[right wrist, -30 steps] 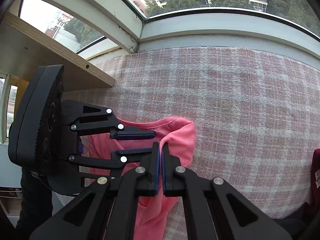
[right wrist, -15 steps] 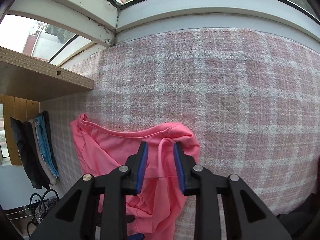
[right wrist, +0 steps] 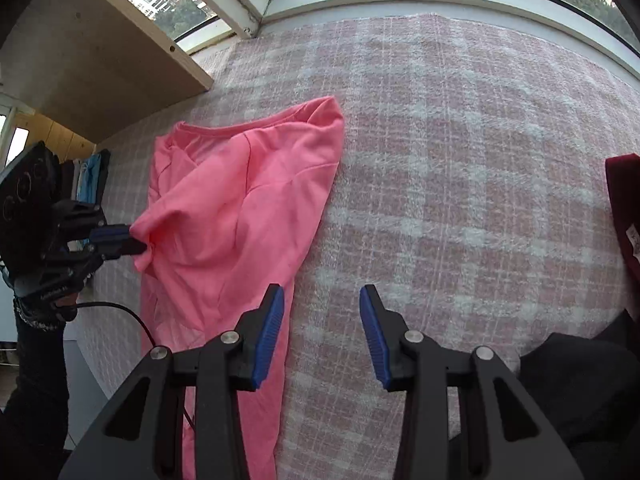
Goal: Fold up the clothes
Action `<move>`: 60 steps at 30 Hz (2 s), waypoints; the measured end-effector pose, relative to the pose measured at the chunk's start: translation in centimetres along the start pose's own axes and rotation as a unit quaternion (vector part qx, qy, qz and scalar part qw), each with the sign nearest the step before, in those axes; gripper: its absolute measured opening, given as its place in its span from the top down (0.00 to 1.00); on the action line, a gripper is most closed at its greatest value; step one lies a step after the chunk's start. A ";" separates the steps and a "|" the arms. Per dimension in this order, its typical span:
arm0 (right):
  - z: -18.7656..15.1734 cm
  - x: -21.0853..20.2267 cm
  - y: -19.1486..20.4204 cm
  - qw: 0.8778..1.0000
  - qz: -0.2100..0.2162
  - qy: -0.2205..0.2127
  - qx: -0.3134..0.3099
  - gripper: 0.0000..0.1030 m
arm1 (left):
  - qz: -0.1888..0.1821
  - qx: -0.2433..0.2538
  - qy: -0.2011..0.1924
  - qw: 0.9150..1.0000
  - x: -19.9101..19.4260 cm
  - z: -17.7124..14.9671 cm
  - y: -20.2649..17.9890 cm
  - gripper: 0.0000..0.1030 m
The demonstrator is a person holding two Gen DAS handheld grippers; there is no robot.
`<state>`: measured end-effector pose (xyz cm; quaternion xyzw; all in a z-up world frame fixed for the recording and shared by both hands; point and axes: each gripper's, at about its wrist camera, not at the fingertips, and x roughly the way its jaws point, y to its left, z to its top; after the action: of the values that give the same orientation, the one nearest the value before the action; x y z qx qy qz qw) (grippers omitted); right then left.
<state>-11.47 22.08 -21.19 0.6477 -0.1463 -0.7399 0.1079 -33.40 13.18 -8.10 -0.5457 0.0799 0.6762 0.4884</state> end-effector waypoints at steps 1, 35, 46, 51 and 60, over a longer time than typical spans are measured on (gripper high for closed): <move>-0.9 0.7 0.5 1.000 -0.001 0.007 -0.010 0.62 | -0.001 -0.020 0.003 1.000 0.0 -0.4 1.0 0.98; -5.9 -1.2 -0.2 0.996 -0.012 -0.080 -0.030 0.62 | 0.127 0.146 0.092 0.977 11.2 13.4 -6.8 0.64; -5.8 -0.5 1.2 0.991 -0.007 -0.112 -0.077 0.62 | 0.096 0.160 0.075 0.980 11.2 13.2 -5.6 0.98; -6.0 0.4 2.0 0.991 0.000 -0.093 -0.095 0.97 | 0.090 0.156 0.061 0.982 9.6 13.3 -5.1 0.98; -6.0 -0.3 -0.6 0.997 0.014 -0.067 -0.038 0.90 | 0.095 0.119 0.045 0.987 8.9 13.6 -3.7 0.87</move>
<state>-5.42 22.30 -21.88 0.5900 -0.1337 -0.7851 0.1325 -38.95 28.91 -8.39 -0.5032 0.2331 0.6799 0.4799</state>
